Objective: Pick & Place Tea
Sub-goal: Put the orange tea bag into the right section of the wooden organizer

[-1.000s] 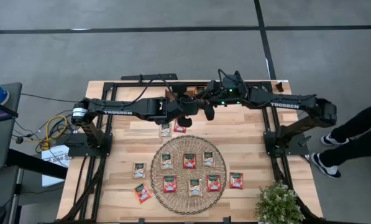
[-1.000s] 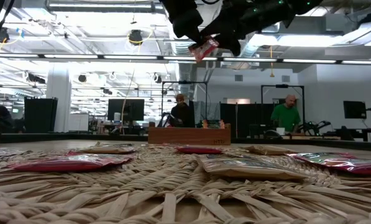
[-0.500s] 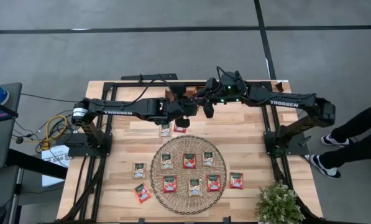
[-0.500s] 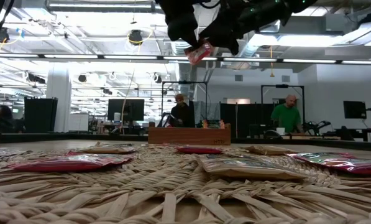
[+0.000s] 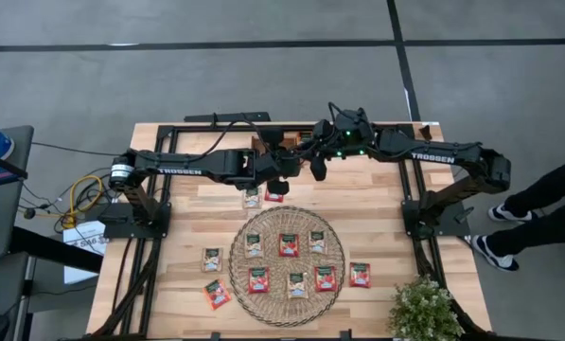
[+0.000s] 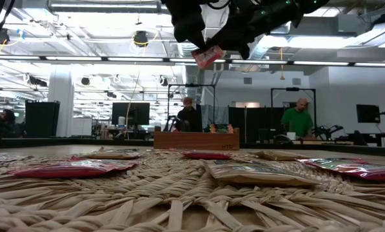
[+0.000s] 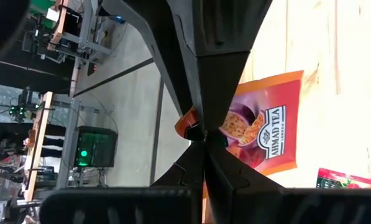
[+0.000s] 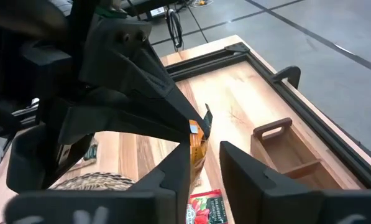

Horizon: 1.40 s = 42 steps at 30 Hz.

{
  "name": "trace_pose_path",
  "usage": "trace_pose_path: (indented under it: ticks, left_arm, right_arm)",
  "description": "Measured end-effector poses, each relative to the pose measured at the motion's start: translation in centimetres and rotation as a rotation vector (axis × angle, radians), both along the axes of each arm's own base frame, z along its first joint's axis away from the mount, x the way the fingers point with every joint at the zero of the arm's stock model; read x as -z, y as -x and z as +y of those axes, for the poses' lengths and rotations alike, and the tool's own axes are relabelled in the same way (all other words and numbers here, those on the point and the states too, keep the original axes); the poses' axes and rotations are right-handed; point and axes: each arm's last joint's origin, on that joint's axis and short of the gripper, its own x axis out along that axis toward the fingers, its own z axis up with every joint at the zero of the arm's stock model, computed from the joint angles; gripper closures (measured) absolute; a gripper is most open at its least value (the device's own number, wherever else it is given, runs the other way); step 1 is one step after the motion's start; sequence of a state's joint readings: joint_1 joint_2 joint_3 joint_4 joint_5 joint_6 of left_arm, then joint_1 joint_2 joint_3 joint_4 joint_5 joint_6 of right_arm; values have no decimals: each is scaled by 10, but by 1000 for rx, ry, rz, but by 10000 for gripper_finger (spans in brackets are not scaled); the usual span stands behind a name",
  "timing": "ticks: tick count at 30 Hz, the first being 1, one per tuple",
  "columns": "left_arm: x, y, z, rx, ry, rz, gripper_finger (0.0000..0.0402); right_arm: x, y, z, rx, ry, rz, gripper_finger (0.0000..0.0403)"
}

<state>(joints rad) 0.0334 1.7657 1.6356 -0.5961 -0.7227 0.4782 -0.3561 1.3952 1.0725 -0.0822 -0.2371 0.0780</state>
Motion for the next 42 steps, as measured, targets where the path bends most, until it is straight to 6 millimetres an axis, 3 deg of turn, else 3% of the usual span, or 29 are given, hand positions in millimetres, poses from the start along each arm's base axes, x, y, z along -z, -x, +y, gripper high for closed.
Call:
trace_pose_path:
  ticks: [7, 16, 25, 31, 37, 42]
  left_arm:
    - [0, 0, 0, -1, 1, 0, 401]
    - [-1, 0, 1, -62, -11, -38, 401]
    - [-2, 7, 5, -263, -161, -31, 401]
    - [1, 4, 2, -168, -25, -60, 401]
    - [1, 4, 2, -165, -8, -69, 401]
    - [1, 4, 2, -165, -8, -67, 401]
  right_arm:
    - [0, 0, 0, -4, 10, 1, 397]
    - [1, 2, -4, 58, 25, 19, 402]
    - [2, 15, -32, 167, -25, 31, 403]
    - [0, 15, -36, 133, -31, -7, 403]
    - [-1, 15, -34, 49, -14, -12, 402]
    - [0, 17, -35, -49, -20, -20, 366]
